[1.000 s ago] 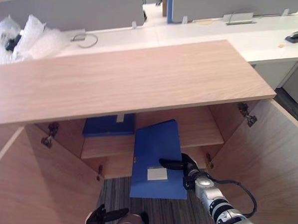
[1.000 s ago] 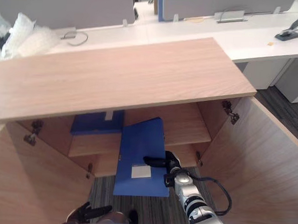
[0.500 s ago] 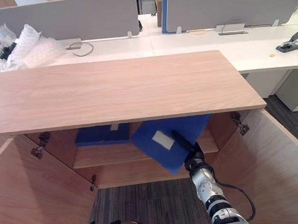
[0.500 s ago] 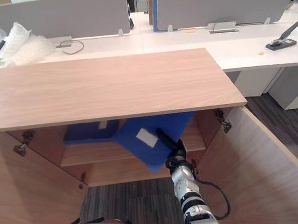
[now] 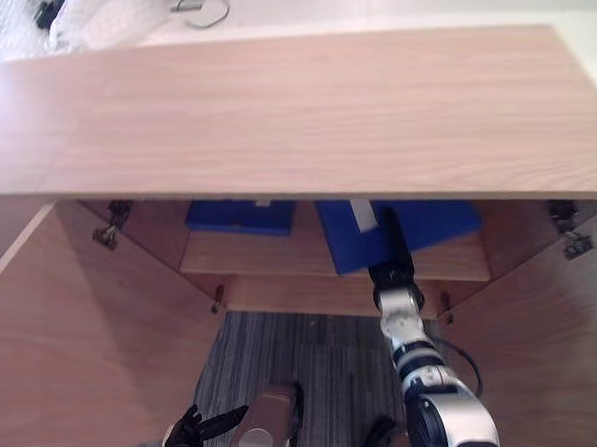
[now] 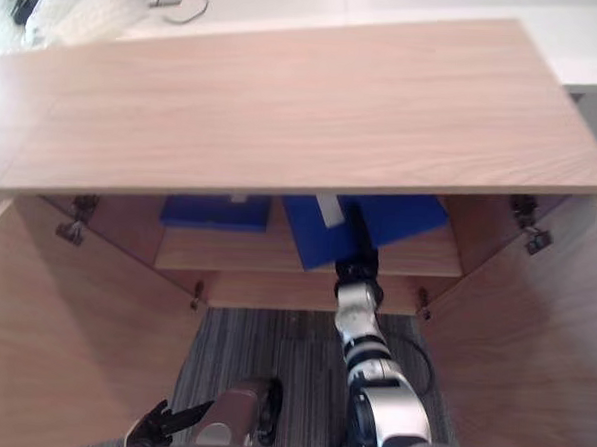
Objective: Walk over to the cabinet, pick up the folder, carry it to the office cabinet, place the folder inside the office cabinet, then close the office cabinet door
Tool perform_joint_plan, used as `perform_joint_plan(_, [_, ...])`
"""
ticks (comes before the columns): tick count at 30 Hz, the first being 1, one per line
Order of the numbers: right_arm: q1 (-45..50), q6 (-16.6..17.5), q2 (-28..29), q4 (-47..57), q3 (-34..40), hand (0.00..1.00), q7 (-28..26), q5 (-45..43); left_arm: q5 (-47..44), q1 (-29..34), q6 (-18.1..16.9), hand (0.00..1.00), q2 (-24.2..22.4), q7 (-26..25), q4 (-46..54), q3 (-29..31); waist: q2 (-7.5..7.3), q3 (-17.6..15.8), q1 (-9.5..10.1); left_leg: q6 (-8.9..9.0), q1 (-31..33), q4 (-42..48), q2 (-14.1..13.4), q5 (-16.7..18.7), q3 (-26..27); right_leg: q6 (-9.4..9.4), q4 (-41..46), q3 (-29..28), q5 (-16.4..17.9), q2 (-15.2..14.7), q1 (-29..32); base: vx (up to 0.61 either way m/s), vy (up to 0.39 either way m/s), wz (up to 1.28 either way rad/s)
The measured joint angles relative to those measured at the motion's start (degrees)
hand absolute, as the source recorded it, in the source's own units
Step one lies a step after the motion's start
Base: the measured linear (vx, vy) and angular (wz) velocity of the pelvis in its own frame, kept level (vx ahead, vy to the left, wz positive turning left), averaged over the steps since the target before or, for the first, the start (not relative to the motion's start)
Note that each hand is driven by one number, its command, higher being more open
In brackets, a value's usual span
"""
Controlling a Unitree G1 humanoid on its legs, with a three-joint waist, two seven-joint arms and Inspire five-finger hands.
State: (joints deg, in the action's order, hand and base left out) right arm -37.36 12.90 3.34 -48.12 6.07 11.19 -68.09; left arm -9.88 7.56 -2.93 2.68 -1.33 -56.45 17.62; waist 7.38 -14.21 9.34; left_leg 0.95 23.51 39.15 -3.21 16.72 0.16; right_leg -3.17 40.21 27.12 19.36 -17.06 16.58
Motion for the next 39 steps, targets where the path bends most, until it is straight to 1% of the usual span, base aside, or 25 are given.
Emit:
perform_joint_plan(3, [-6.8, 0.1, 0.7, -1.7, 2.0, 0.0, 0.5, -2.3, -0.9, 0.1, 0.4, 1.0, -0.4, -0.2, 1.2, 3.2, 0.2, -0.2, 0.46, -0.07, 4.9, 4.5, 1.6, 1.0, -1.8, 0.28, 6.0, 1.5, 2.8, -3.0, 3.3, -0.1, -0.064, 0.47])
perform_joint_plan(4, [-8.1, 0.2, 0.7, -1.9, 2.6, 0.0, 0.6, -2.8, -0.9, 0.1, 0.5, 1.0, -0.4, -0.3, 1.4, 3.8, 0.29, -0.3, 0.6, -0.06, 5.8, 5.3, 1.9, 1.2, -2.3, 0.25, 7.0, 1.9, 3.3, -3.4, 3.9, -0.06, -0.069, 0.46])
perform_joint_plan(5, [-11.0, 0.6, 0.5, -2.5, 4.3, 0.0, 0.7, -5.1, -1.0, 0.3, 0.5, 1.0, -0.4, -0.7, 2.4, 4.7, 0.4, -0.3, 1.09, 0.09, 8.2, 7.5, 2.8, 1.7, -3.2, 0.36, 9.6, 2.6, 4.6, -4.8, 5.3, -0.04, -0.065, 0.51])
perform_joint_plan(7, [-13.7, 1.4, -0.1, -3.0, 6.4, 0.0, 0.9, -7.2, -1.0, 0.3, 0.6, 1.0, -0.8, -0.8, 3.7, 5.6, 0.78, -0.5, 1.48, 0.1, 10.4, 9.7, 3.8, 2.1, -4.3, 0.36, 12.2, 3.9, 6.0, -6.3, 6.2, -0.04, -0.056, 0.55])
perform_joint_plan(9, [-17.2, 2.7, -2.5, -3.3, 9.2, 0.0, 1.7, -10.0, -1.0, 0.2, 0.6, 1.0, -1.2, -0.7, 5.3, 5.6, 1.56, -0.9, 1.98, 0.01, 14.0, 13.7, 5.8, 3.0, -6.0, 0.06, 16.7, 5.7, 8.2, -9.2, 7.7, -0.04, -0.033, 0.61])
perform_joint_plan(10, [-17.9, 3.3, -3.3, -3.2, 9.5, 0.0, 2.0, -11.1, -1.0, 0.1, 0.6, 1.0, -1.4, -0.7, 5.4, 5.7, 1.7, -0.9, 2.23, 0.22, 15.1, 15.0, 6.1, 3.3, -6.0, 0.0, 18.1, 5.7, 8.7, -9.9, 8.4, -0.04, -0.008, 0.49])
perform_joint_plan(11, [-19.1, 4.2, -4.8, -3.2, 10.9, 0.0, 2.2, -12.1, -0.9, 0.1, 0.6, 1.0, -1.6, -0.7, 5.5, 5.8, 2.16, -1.1, 2.62, -0.11, 16.9, 17.5, 6.9, 4.2, -6.1, -0.34, 20.9, 5.9, 10.0, -11.4, 9.4, -0.03, 0.007, 0.32])
perform_joint_plan(12, [-19.7, 4.9, -5.6, -3.2, 11.4, 0.0, 2.3, -13.0, -0.9, 0.1, 0.7, 1.0, -1.9, -0.7, 5.5, 5.8, 2.56, -1.3, 2.7, -0.14, 17.6, 18.8, 7.3, 4.6, -6.3, -0.5, 22.1, 6.0, 10.7, -12.1, 9.6, -0.03, 0.025, 0.35])
perform_joint_plan(14, [-20.5, 6.8, -8.2, -2.5, 15.4, 0.0, 3.3, -13.6, -0.9, 0.1, 1.2, 1.0, -2.4, -0.7, 5.4, 6.0, 2.97, -1.4, 3.29, -0.35, 20.5, 22.8, 8.8, 6.2, -6.5, -1.13, 26.2, 5.9, 12.6, -14.3, 11.4, -0.02, 0.049, 0.3])
perform_joint_plan(17, [-20.5, 9.1, -10.6, -1.9, 20.5, 0.0, 4.9, -13.7, -0.9, 0.2, 1.8, 1.0, -2.5, -0.7, 5.3, 6.2, 3.23, -1.5, 3.7, -0.45, 22.5, 26.0, 9.9, 7.4, -6.6, -1.65, 29.4, 5.8, 14.0, -16.2, 12.3, 0.0, 0.047, 0.2])
perform_joint_plan(19, [-20.5, 10.2, -12.1, -1.5, 22.8, 0.0, 5.5, -14.7, -0.9, 0.1, 1.8, 1.0, -2.5, -0.6, 5.3, 6.2, 3.32, -1.5, 3.7, -0.43, 23.3, 27.0, 10.8, 7.6, -6.6, -1.92, 30.9, 5.9, 14.7, -17.4, 12.6, 0.04, 0.029, 0.19])
perform_joint_plan(20, [-20.5, 10.5, -13.3, -1.3, 24.0, 0.0, 5.9, -15.4, -0.9, 0.1, 1.9, 1.0, -2.6, -0.5, 5.3, 6.2, 3.54, -1.5, 3.86, -0.45, 23.6, 27.5, 11.1, 7.6, -6.7, -1.92, 31.4, 5.9, 14.9, -17.8, 12.7, 0.05, 0.013, 0.19])
perform_joint_plan(23, [-20.5, 10.9, -16.2, -0.9, 24.6, 0.0, 7.4, -15.3, -0.9, 0.1, 1.9, 1.0, -2.6, -0.5, 5.3, 6.2, 4.16, -1.4, 4.27, -0.42, 24.1, 28.2, 11.6, 7.7, -6.7, -1.85, 32.6, 6.0, 15.5, -18.5, 12.9, 0.04, -0.013, 0.1])
perform_joint_plan(24, [-20.5, 10.7, -17.4, -0.5, 24.6, 1.0, 7.8, -15.3, -0.9, 0.1, 1.9, 1.0, -2.6, -0.5, 5.3, 6.1, 4.45, -1.3, 4.4, -0.42, 24.4, 28.4, 11.7, 7.7, -6.8, -1.8, 32.9, 6.1, 15.7, -18.7, 13.1, 0.05, -0.026, 0.08])
perform_joint_plan(26, [-20.6, 10.3, -19.0, 0.1, 24.8, 1.0, 8.1, -15.1, -0.9, 0.1, 2.1, 1.0, -2.6, -0.4, 5.2, 6.0, 4.89, -1.0, 4.48, -0.42, 25.0, 28.7, 11.7, 7.7, -7.0, -1.66, 33.4, 6.4, 15.9, -18.8, 13.5, 0.06, -0.037, 0.07])
perform_joint_plan(28, [-20.7, 9.4, -20.5, 0.1, 24.9, 1.0, 8.6, -14.6, -0.9, 0.2, 2.2, 1.0, -2.6, -0.4, 5.2, 6.0, 5.0, -1.0, 4.48, -0.41, 25.2, 28.9, 11.8, 7.7, -7.0, -1.44, 33.8, 6.4, 16.3, -19.0, 13.7, 0.08, -0.049, 0.04])
perform_joint_plan(31, [-21.4, 7.1, -22.3, -0.1, 24.8, 1.0, 9.4, -11.4, -0.9, 0.2, 2.2, 1.0, -2.6, 0.0, 5.0, 5.8, 5.05, -0.9, 4.36, -0.38, 25.7, 29.2, 11.7, 7.7, -7.0, -1.18, 34.4, 6.2, 16.5, -19.0, 14.4, 0.09, -0.056, -0.02])
perform_joint_plan(33, [-21.8, 5.3, -23.4, -0.5, 23.7, 1.0, 9.3, -9.8, -0.9, 0.2, 2.2, 1.0, -2.6, 0.2, 5.0, 5.7, 5.06, -0.9, 4.31, -0.37, 25.5, 29.1, 11.5, 7.7, -7.0, -1.09, 34.4, 6.0, 16.5, -18.9, 14.4, 0.07, -0.041, -0.03])
perform_joint_plan(37, [-22.2, 2.8, -24.2, -3.3, 21.3, 1.0, 8.4, -7.3, -0.9, 0.4, 2.2, 1.0, -2.5, 0.8, 5.0, 5.0, 5.05, -0.9, 4.0, -0.36, 24.8, 28.9, 11.1, 7.7, -6.5, -1.08, 34.3, 5.4, 16.5, -18.6, 14.3, 0.07, -0.044, -0.08])
perform_joint_plan(39, [-22.2, 1.5, -24.3, -5.2, 19.1, 1.0, 7.7, -5.4, -0.9, 0.7, 2.2, 1.0, -1.8, 1.3, 5.1, 3.5, 5.05, -0.9, 3.73, -0.34, 24.5, 28.8, 10.9, 7.7, -6.4, -1.08, 34.2, 5.2, 16.5, -18.3, 14.3, 0.05, -0.039, -0.08])
